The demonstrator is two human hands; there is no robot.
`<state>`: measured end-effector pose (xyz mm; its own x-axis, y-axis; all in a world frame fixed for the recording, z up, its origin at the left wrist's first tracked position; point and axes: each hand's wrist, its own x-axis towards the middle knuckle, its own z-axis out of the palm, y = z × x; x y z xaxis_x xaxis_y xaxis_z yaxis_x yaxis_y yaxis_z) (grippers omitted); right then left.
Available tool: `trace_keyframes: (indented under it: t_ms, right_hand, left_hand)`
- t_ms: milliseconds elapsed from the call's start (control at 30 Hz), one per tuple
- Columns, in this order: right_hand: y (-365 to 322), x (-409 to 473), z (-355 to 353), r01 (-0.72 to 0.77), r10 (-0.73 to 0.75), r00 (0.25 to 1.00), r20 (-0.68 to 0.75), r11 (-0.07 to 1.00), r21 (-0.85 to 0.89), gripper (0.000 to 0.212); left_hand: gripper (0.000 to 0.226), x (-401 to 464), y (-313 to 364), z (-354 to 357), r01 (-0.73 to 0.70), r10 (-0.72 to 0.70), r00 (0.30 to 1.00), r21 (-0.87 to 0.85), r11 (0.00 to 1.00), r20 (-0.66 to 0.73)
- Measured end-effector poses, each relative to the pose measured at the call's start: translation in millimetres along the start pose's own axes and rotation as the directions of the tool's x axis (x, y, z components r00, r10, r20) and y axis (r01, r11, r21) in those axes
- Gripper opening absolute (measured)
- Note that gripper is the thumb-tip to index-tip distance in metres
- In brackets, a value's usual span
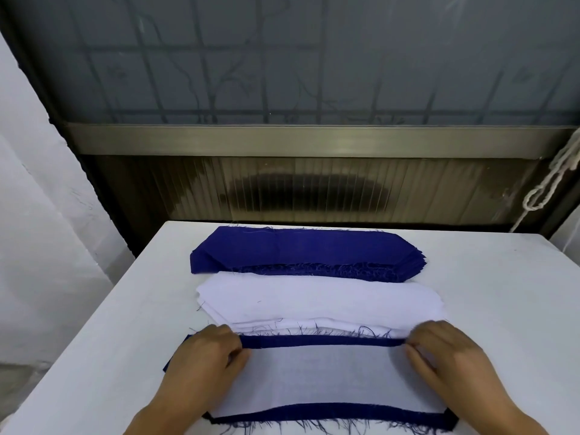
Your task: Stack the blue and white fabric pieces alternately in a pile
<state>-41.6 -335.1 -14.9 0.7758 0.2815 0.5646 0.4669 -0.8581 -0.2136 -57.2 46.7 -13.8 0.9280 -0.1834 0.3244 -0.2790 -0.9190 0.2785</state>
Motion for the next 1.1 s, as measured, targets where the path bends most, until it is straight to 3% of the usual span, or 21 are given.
trace_keyframes:
  t_ms: [67, 133, 267, 367, 567, 833, 1100]
  right_hand:
    - [-5.5, 15.7, 6.2, -0.051, 0.050, 0.998, 0.036, 0.999, 0.014, 0.006]
    - [-7.6, 28.6, 17.6, -0.089, 0.086, 0.991, 0.107, 0.996, 0.017, 0.023]
    - [-9.5, 47.3, 35.4, -0.121, 0.105, 0.976, 0.189, 0.990, 0.071, 0.020]
    - [-5.4, 47.6, 47.8, -0.162, 0.135, 0.961, 0.243, 0.982, 0.097, 0.020]
    - [3.2, 36.1, 56.9, -0.153, 0.130, 0.970, 0.203, 0.983, 0.101, 0.034]
    - [3.4, 32.3, 55.5, -0.058, 0.046, 0.994, 0.104, 0.991, 0.124, 0.011]
    - [-0.7, 35.3, 51.9, -0.036, 0.030, 0.997, 0.069, 0.995, 0.089, 0.020]
  left_hand:
    - [0.024, 12.6, 9.0, 1.5, 0.002, -0.002, 1.000, -0.024, 1.000, 0.005]
    - [0.017, 24.5, 20.7, 3.3, -0.040, 0.039, 0.999, -0.061, 0.997, -0.012]
    - [0.026, 51.3, 35.6, 19.1, -0.110, 0.107, 0.993, -0.051, 0.993, -0.045]
    - [0.037, 68.1, 32.8, 37.0, -0.080, 0.081, 0.997, -0.085, 0.993, 0.006]
    - [0.044, 63.4, 15.9, 62.1, -0.043, 0.044, 0.999, -0.073, 0.996, 0.019]
    - [0.034, 59.6, 15.7, 61.8, -0.082, 0.078, 0.994, -0.066, 0.994, -0.071]
    - [0.020, 58.9, 18.7, 59.9, -0.202, 0.202, 0.957, 0.022, 0.979, -0.206]
